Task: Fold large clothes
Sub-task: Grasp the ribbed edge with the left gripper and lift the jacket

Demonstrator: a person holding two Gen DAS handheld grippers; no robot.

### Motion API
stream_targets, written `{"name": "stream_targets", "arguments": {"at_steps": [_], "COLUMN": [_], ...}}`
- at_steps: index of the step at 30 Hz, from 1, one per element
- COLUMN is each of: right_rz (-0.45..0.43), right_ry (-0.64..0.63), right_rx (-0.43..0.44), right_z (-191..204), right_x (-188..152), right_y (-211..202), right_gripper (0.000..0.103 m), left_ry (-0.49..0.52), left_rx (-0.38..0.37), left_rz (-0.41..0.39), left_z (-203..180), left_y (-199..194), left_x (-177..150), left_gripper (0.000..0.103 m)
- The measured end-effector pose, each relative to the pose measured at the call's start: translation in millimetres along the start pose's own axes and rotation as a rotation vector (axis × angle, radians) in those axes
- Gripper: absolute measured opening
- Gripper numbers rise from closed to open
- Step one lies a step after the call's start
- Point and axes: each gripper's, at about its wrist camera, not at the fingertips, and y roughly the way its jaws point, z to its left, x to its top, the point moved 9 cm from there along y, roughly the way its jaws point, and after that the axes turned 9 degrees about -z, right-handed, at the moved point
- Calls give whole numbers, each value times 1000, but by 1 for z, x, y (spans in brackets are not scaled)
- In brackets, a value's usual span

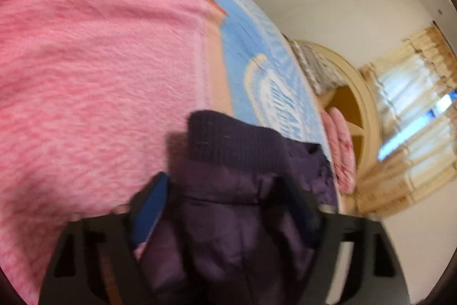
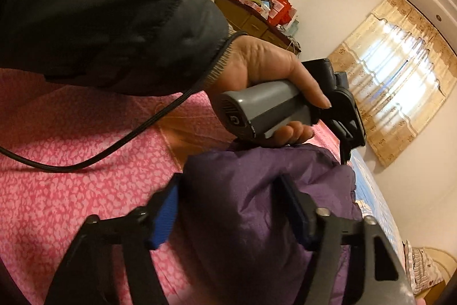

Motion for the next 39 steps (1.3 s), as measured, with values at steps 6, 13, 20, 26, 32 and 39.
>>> {"name": "stream_targets", "arguments": {"at_steps": [6, 13, 20, 26, 32, 39], "right_rz": [-41, -171, -169, -124, -103, -100], "right_ry": [70, 239, 327, 277, 281, 283], "right_rx": [13, 20, 28, 93, 105, 106], "right_z": [-21, -61, -81, -41, -37, -41], "right_x": [7, 21, 14, 5, 2, 1], "right_y": [-18, -87, -112, -111, -100, -100], "right_gripper": [23, 14, 14, 14, 14, 14], "left_ry": [92, 144, 89, -8, -25, 82], "left_rx": [44, -30, 238, 299, 85, -66], "left_rz": [-13, -88, -86, 25, 103, 132], "left_z": [-22, -109, -78, -13, -6, -26], "left_y": [-10, -55, -39, -35, -40, -29], "left_x": [-9, -16, -28, -57, -67, -74], "left_gripper": [24, 24, 63, 93, 97, 74]}}
